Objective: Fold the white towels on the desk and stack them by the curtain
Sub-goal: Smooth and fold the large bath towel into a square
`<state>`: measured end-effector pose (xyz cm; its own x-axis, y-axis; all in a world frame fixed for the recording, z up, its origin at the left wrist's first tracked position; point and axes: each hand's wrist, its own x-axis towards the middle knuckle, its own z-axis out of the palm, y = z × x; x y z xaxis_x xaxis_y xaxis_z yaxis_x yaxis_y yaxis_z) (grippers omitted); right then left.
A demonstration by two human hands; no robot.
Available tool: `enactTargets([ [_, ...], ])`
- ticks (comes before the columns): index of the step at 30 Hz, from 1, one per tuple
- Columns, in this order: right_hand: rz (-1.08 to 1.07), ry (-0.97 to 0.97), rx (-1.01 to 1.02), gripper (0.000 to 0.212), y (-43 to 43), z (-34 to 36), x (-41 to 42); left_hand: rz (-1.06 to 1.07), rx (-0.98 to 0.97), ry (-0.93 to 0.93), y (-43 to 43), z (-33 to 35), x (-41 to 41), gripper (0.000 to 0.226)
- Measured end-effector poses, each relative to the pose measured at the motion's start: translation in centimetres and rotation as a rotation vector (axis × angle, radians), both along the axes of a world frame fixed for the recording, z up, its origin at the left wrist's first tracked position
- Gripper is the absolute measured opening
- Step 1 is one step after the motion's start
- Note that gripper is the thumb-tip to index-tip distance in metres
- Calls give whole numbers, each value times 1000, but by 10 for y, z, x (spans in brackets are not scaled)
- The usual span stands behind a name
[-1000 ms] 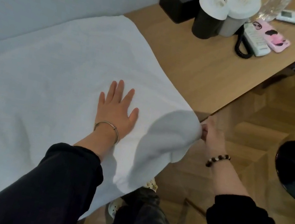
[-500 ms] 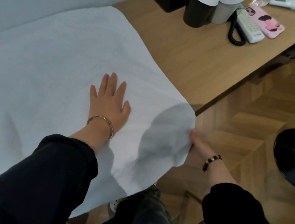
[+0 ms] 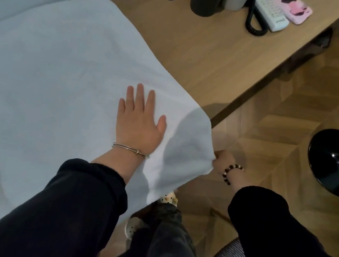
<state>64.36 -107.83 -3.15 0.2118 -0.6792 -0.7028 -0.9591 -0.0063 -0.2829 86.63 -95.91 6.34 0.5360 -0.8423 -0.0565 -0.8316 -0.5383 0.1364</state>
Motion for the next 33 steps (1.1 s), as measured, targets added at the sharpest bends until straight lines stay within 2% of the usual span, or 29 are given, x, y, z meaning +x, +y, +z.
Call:
enactTargets([
  [2,-1,63,36,28,-1,-9,-9,-7,0,-5,-1,0,0,68],
  [3,-72,64,86,29,1,-16,-13,-7,-3,-5,-1,-1,-1,68],
  [4,-199,23,183,30,3,-23,-18,-4,-5,-4,-1,-1,-1,68],
  [5,-412,-97,302,32,8,-29,-21,1,-6,-3,0,-1,-1,69],
  [7,-621,-125,484,35,21,-34,-29,5,-13,3,0,-1,-1,69],
  [11,-563,113,713,34,38,-33,-39,18,-18,9,-1,0,-2,70],
  [12,-546,81,852,24,40,-30,-39,20,-16,10,-1,0,-2,71],
  [13,-486,-14,920,28,42,-36,-40,20,-13,10,-1,0,-2,71],
  [15,-591,-202,993,44,46,-40,-35,21,-2,2,-1,1,-2,71],
  [18,-806,-497,1021,69,50,-45,-31,21,14,-19,-2,1,-2,70],
  [20,-862,-572,904,81,47,-47,-20,19,28,-39,-2,1,-1,70],
  [22,-785,-547,631,95,40,-49,-6,20,32,-48,-1,0,-1,70],
  [24,-642,-540,453,103,30,-45,12,20,29,-49,-1,0,-1,70],
  [27,-275,-435,287,95,13,-33,42,20,17,-37,-1,0,-1,70],
  [29,-81,-276,235,86,6,-32,52,19,16,-31,-1,0,-1,69],
  [33,88,-119,294,83,-2,-30,46,23,11,-21,-1,0,-1,68],
])
